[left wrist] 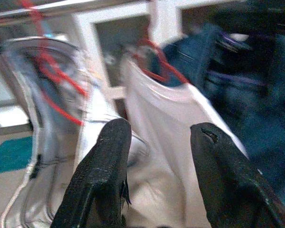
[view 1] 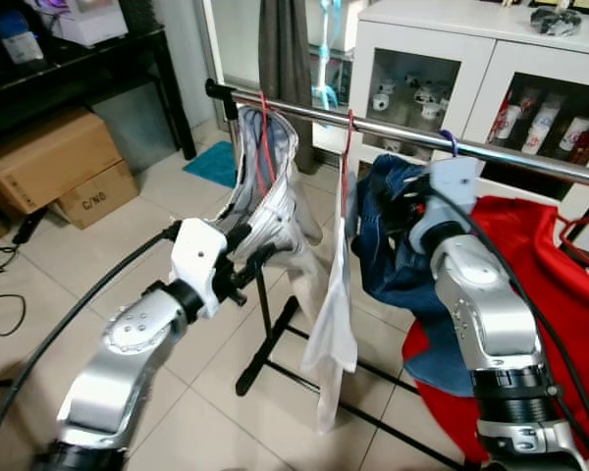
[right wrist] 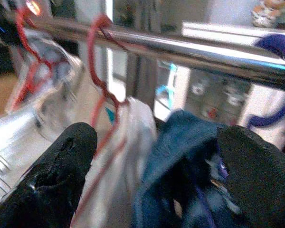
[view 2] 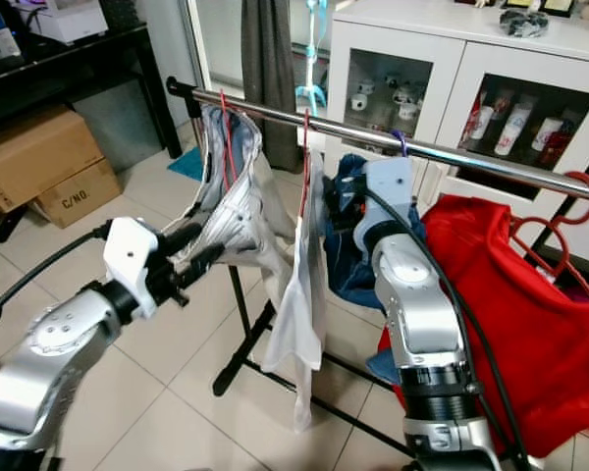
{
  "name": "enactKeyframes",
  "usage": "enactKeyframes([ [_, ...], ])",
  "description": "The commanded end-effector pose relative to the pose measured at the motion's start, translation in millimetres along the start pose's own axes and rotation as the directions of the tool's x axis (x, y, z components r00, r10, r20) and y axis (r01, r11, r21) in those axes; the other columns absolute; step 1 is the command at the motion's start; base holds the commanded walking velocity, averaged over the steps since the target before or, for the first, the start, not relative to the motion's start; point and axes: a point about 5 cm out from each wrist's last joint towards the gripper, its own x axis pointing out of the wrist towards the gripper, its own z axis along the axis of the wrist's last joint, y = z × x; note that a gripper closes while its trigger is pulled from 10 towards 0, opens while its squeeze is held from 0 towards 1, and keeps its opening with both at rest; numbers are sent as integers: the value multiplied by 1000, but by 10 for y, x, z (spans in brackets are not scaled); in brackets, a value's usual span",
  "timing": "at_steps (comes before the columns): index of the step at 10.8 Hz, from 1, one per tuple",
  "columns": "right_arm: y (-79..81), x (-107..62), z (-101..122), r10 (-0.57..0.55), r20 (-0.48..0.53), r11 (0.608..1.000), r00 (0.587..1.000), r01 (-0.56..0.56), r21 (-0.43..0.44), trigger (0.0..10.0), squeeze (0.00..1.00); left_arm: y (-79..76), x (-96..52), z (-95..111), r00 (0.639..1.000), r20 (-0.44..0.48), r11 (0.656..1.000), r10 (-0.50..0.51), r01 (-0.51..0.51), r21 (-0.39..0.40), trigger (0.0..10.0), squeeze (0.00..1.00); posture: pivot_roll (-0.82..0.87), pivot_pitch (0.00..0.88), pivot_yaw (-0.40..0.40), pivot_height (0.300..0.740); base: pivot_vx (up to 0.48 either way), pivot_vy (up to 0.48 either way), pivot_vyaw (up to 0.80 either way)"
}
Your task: Hang hanger
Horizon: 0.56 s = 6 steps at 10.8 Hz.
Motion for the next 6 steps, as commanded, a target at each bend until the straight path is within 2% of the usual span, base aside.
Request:
enactKeyframes([
  [1,-70,10,110,-45,0,999,999,45,-23,10000,1000,-42,-25,-23,998,-28,999,-50,50,-1,10000,0,93,0,52,740,0,0,0],
  [3,-119,27,121,-43,-43,999,998,42,-32,10000,1000,-94,-56,-37,993,-43,994,-113,112,-9,10000,0,89,0,54,740,0,0,0],
  [4,-127,43,117,-47,-54,998,997,45,-54,10000,922,-105,-53,-39,992,-44,993,-122,122,-7,10000,0,90,0,53,740,0,0,0],
  [5,-188,81,107,-89,-90,992,992,81,-97,10000,471,-126,-57,-40,989,-47,990,-138,138,-5,10000,0,93,0,46,740,0,0,0],
  [6,-218,95,100,-107,-103,989,989,95,-110,10000,227,-131,-62,-41,989,-48,990,-142,142,-4,10000,0,93,0,46,740,0,0,0],
])
